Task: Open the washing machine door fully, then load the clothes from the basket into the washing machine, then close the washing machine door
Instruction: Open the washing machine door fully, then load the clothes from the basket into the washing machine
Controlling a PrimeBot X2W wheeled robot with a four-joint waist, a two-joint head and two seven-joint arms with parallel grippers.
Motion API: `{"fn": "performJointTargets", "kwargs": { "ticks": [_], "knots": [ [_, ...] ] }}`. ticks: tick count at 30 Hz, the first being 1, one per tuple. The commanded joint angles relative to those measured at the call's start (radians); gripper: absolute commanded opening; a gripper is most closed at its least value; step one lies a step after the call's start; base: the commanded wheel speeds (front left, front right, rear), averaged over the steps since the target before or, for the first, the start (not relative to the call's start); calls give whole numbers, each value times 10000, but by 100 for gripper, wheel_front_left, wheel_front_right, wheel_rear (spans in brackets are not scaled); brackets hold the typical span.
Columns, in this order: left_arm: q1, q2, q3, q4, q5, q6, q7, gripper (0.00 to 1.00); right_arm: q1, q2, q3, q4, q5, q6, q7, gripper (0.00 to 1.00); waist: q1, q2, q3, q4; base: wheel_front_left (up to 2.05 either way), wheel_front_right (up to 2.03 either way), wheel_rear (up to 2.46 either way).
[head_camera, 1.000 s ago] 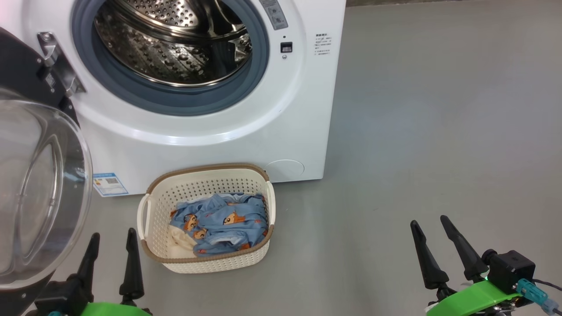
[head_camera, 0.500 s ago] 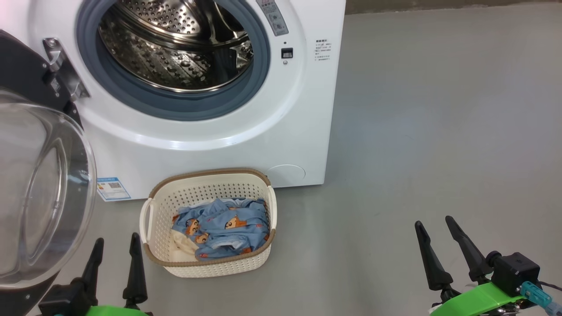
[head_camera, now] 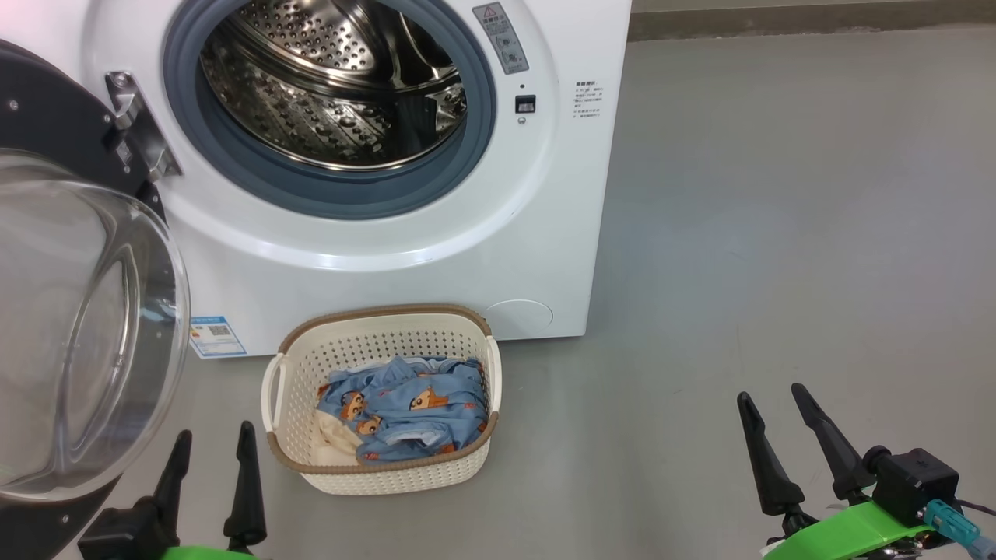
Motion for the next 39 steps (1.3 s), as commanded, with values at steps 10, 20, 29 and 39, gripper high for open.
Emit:
{"fn": "performJointTargets", "kwargs": {
  "ticks": [10, 20, 29, 39],
  "knots": [
    [-98, 166, 249, -188, 157, -75, -63, 100, 18, -110, 104, -200, -22, 17, -118, 100, 0, 0, -74, 64, 0, 0, 0],
    [-76, 166, 304, -89, 235, -113, -63, 100, -14, -158, 174, -149, 38, 17, -118, 100, 0, 0, -22, 53, 27, -27, 0],
    [-123, 166, 390, -26, 227, -86, -63, 100, -15, -160, 224, -65, 57, 17, -118, 100, 0, 0, -6, 41, 148, -148, 0],
    [-82, 166, 490, -431, 155, 19, -63, 100, -6, -137, 207, -8, 115, 17, -118, 100, 0, 0, 72, 76, 168, -168, 0]
  ]
}}
